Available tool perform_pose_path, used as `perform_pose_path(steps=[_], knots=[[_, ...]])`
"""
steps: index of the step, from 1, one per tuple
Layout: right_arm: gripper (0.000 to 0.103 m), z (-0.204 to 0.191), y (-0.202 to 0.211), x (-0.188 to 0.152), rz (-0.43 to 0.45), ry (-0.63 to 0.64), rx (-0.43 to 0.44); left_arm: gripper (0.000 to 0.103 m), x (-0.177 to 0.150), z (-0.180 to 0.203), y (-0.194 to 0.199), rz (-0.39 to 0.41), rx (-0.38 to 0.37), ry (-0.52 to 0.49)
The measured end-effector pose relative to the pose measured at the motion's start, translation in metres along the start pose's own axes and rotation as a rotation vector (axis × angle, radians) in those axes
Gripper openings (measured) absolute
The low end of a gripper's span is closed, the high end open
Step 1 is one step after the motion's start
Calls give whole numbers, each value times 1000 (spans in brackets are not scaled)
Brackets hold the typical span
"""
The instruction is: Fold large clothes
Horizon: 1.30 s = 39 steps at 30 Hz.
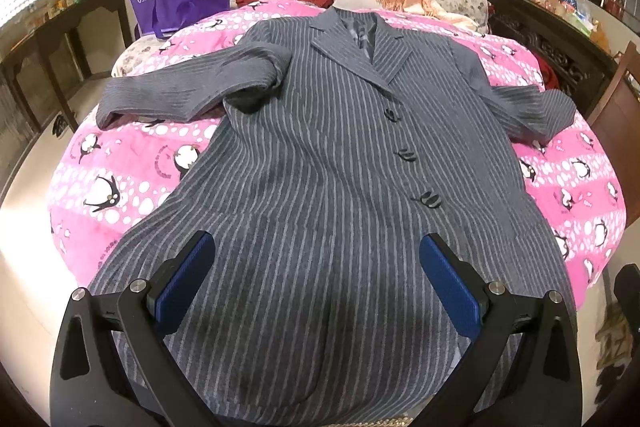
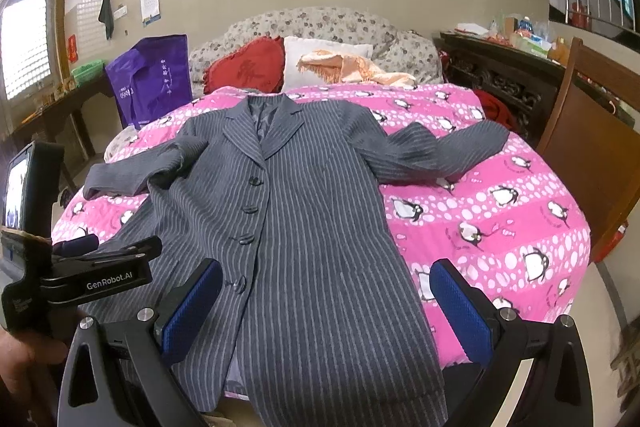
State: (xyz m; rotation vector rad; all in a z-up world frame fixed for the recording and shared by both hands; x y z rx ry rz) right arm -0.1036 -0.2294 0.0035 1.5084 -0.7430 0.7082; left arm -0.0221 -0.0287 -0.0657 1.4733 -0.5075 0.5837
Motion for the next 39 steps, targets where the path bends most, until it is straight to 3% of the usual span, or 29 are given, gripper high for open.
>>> perform_pose_path(steps=[28, 39], knots=[[103, 19, -16, -28, -67, -92, 22, 102, -21, 2, -15, -43, 37, -51], [103, 3, -42, -38, -130, -69, 39, 102, -22, -7, -30, -72, 66, -55]])
Point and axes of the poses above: each gripper's, at about its wrist camera, not at the fingertips, and y roughly against the way its jaws point, z to its right, x to its top, the point moved 10 cm from there along -y, roughly the way its jaws point, and after that the axes turned 2 degrees about x, right-handed, at the moved point
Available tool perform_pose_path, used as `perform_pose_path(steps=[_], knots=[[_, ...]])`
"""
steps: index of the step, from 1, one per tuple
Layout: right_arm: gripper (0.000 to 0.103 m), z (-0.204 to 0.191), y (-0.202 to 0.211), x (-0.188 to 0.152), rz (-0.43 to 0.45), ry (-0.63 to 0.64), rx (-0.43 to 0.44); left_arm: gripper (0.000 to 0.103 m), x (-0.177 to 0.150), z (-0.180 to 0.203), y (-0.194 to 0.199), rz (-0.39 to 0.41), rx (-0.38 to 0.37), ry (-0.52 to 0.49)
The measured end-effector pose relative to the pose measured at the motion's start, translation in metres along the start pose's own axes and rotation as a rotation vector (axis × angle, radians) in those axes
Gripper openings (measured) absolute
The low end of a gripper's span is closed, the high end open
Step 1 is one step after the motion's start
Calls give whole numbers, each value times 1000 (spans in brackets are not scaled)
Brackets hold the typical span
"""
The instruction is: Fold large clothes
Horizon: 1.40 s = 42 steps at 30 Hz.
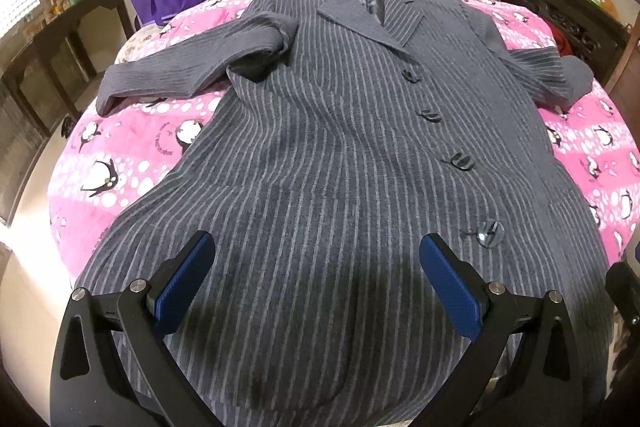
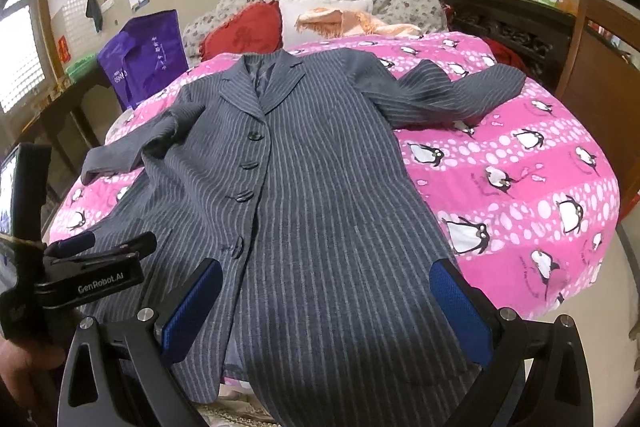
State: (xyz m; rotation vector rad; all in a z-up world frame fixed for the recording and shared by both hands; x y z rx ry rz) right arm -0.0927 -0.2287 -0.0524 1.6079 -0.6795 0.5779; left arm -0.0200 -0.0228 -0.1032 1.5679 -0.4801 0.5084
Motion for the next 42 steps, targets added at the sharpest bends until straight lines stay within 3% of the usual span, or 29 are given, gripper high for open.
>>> perform_pose_path(steps=[3, 6, 10, 13, 15, 18, 20, 23, 27, 30, 31, 33, 36, 40, 42], knots=[[103, 6, -10, -2, -22, -18, -7, 102, 4, -1, -4, -1, 3, -5], [103, 13, -22, 8, -38, -11, -20, 103, 29, -8, -3, 49, 8, 4], [103, 11, -38, 66, 29, 103, -66, 102, 80, -17, -23, 84, 16, 28], [103, -10, -71, 104, 33, 182, -8, 103, 103, -18, -56, 115, 40, 6], [103, -24, -97, 113, 18, 228, 37, 102, 102, -18, -84, 69, 59, -19], [103, -27, -136, 105, -30, 245, 61, 103, 80, -14, -124, -75, 30, -31], [103, -19, -162, 90, -74, 264, 24, 103, 76, -20, -126, -41, -28, 49], [102, -5, -183, 65, -126, 266, -3, 103, 74, -22, -125, -29, -24, 44], [103, 5, -186, 53, -105, 193, 74, 103, 73, -21, -125, -50, -9, 39], [103, 8, -189, 50, -108, 147, 112, 103, 74, -26, -114, -94, -54, 79], [103, 8, -189, 50, -110, 147, 109, 103, 82, -36, -108, -86, -75, 126], [103, 8, -187, 50, -109, 151, 100, 103, 105, -69, -86, 3, -83, 203], [103, 8, -187, 52, -104, 152, 94, 103, 127, -129, -75, 80, -26, 265], [103, 10, -189, 54, -98, 149, 98, 102, 128, -231, -97, 73, 75, 426], [103, 9, -188, 54, -96, 148, 100, 97, 117, -265, -115, 47, 37, 560]])
Point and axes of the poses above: each gripper's, at about its wrist camera, not at the fingertips, and y roughly against the way its jaws point, z to its right, x to its top, the point moved 10 cm from there along -y, roughly the way its jaws point, and after that the axes turned 2 degrees about x, right-handed, at the moved point
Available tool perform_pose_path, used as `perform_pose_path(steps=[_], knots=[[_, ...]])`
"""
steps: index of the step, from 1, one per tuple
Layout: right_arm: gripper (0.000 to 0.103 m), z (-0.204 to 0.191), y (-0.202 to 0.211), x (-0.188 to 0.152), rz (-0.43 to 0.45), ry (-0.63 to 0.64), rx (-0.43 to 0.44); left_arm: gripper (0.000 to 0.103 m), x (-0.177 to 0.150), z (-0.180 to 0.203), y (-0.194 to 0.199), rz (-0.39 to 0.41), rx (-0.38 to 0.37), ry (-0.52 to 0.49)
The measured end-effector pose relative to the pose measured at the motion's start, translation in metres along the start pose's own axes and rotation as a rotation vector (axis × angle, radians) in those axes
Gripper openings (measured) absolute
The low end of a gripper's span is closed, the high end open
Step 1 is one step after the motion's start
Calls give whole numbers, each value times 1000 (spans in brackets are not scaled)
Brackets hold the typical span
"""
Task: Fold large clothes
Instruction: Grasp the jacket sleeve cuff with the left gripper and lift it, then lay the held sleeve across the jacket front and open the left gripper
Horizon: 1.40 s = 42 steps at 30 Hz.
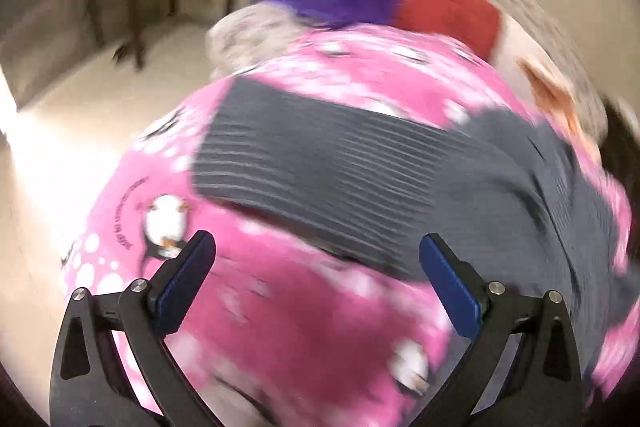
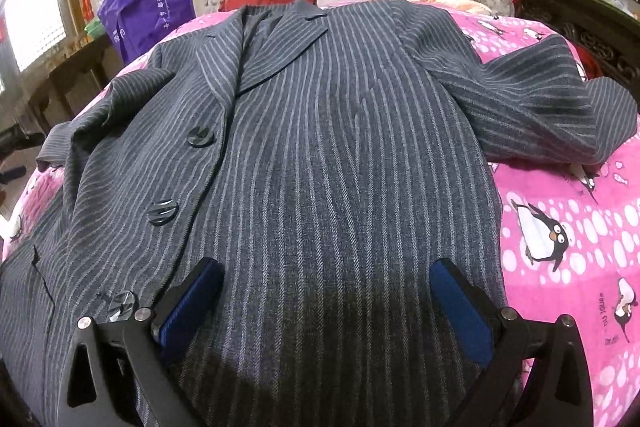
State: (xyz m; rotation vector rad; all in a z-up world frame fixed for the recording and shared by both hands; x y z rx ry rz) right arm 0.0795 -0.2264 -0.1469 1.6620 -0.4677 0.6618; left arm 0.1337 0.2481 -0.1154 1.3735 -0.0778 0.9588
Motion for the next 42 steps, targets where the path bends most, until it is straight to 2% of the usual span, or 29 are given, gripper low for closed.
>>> perform_pose_path(steps=[1, 2, 4, 7, 8, 10, 11, 12, 14, 16, 19, 21, 23, 25, 28, 31, 33, 35, 38, 42], knots=[[103, 0, 0, 0, 0, -1, 1, 85, -3, -10, -11, -46, -36, 75], [103, 0, 0, 0, 1, -1, 1, 78, -7, -17, -20, -89, -71, 136], [103, 0, 0, 0, 1, -1, 1, 78, -2, -22, -22, -63, -126, 201], [103, 0, 0, 0, 0, 0, 1, 63, 14, -13, -22, -56, -210, 237], [103, 0, 0, 0, 1, -1, 1, 63, 22, -11, -23, -52, -227, 259], [103, 0, 1, 0, 1, -1, 1, 63, 35, -11, -26, -33, -226, 283], [103, 0, 0, 0, 1, -1, 1, 57, 42, -15, -27, -27, -222, 297], [103, 0, 1, 0, 1, -1, 0, 50, 47, -18, -29, -24, -216, 311], [103, 0, 0, 0, 1, 0, 0, 21, 51, -19, -35, -28, -206, 319], [103, 0, 0, 0, 1, -1, 0, 10, 50, -26, -42, -58, -141, 293], [103, 0, 1, -1, -4, -3, 2, 5, 59, -34, -36, -15, -62, 259], [103, 2, 1, -2, -25, -9, 3, 4, 68, -41, -24, 38, -38, 263], [103, 4, 6, -5, -86, -10, 5, 3, 85, -52, -1, 118, -6, 271], [103, 16, 20, -6, -118, -18, -28, 3, 111, -74, 35, 240, 46, 290], [103, 46, 57, -4, -77, -45, -100, 3, 146, -107, 76, 360, 126, 322], [103, 72, 90, -4, -43, -70, -139, 3, 164, -114, 90, 378, 132, 289], [103, 90, 107, -9, -19, -91, -170, 3, 168, -92, 90, 374, 119, 208], [103, 106, 116, -16, -7, -103, -214, 3, 166, -54, 85, 361, 57, 135], [103, 121, 118, -28, -17, -100, -281, 3, 153, 24, 69, 318, -32, 12], [103, 140, 128, -43, -2, -114, -391, 3, 115, 156, 44, 247, -170, -171]])
Point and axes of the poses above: each gripper's, at about its wrist camera, not at the fingertips, and y roughly against the way its jaws point, z to its right, x to its top, the point moved 10 cm from there along -y, roughly the way its jaws point, and after that the axes turned 2 degrees about x, right-handed, at the moved point
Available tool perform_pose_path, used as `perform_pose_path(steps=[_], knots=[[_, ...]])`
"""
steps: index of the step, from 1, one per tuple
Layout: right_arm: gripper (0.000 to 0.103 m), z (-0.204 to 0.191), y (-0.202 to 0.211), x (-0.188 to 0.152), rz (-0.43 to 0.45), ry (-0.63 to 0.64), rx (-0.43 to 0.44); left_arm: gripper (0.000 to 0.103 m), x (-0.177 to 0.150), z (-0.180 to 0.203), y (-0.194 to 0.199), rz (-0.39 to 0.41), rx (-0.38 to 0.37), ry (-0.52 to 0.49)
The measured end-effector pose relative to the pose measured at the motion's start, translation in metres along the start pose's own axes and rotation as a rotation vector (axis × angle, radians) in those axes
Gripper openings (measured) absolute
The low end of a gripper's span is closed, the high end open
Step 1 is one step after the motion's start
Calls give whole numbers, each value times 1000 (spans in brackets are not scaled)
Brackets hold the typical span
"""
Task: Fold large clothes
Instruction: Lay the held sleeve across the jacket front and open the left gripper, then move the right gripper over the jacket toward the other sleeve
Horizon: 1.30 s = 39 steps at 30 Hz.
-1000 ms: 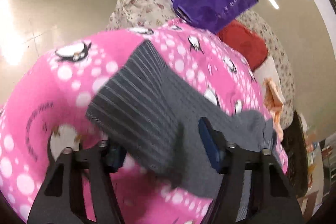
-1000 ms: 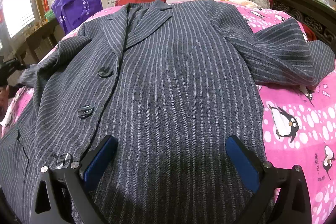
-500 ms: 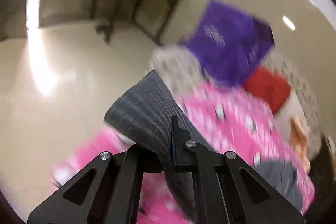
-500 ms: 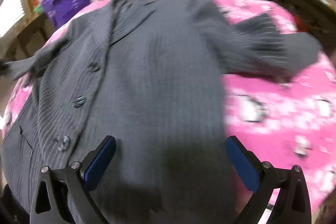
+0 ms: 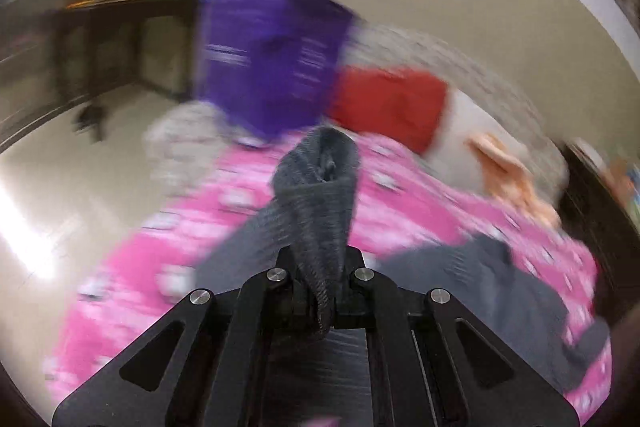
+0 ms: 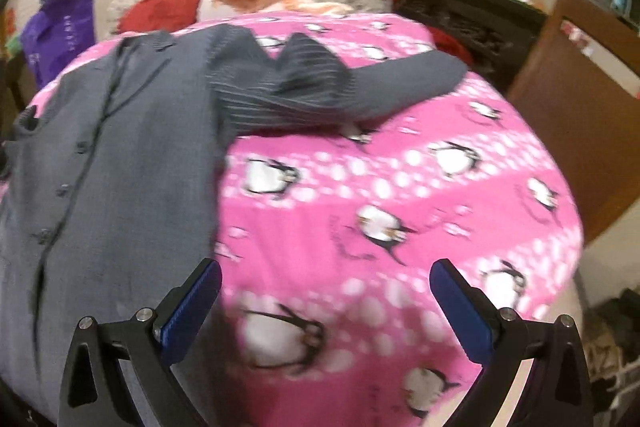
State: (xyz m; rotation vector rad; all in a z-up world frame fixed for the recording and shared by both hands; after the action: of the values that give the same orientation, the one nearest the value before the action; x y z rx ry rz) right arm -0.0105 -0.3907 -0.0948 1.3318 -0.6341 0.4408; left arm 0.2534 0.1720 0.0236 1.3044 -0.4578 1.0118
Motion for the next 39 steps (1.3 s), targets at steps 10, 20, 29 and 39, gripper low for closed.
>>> perform_pose_path(steps=[10, 20, 29, 39], knots=[[103, 51, 3, -21, -1, -141, -76, 3, -123, 258, -33, -188, -311, -253], [103, 101, 11, -41, -34, -215, -118, 6, -228, 331, -58, -355, -334, -294], [103, 102, 11, -46, -38, -234, -118, 51, -262, 322, -15, -474, -513, -231], [103, 68, 29, -14, 53, -148, -98, 44, -106, 167, -17, -160, -213, -148]])
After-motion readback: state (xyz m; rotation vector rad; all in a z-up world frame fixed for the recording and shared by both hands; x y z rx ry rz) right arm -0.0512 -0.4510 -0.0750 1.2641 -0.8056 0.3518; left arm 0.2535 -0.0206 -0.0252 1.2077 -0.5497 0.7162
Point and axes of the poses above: each gripper's, at about its wrist camera, not at the fingertips, and y roughly against the way its jaws point, z to its right, x to its top, the point moved 10 cm from there along -y, roughly the way its jaws point, and after that the axes turned 2 degrees about x, right-handed, at the moved point
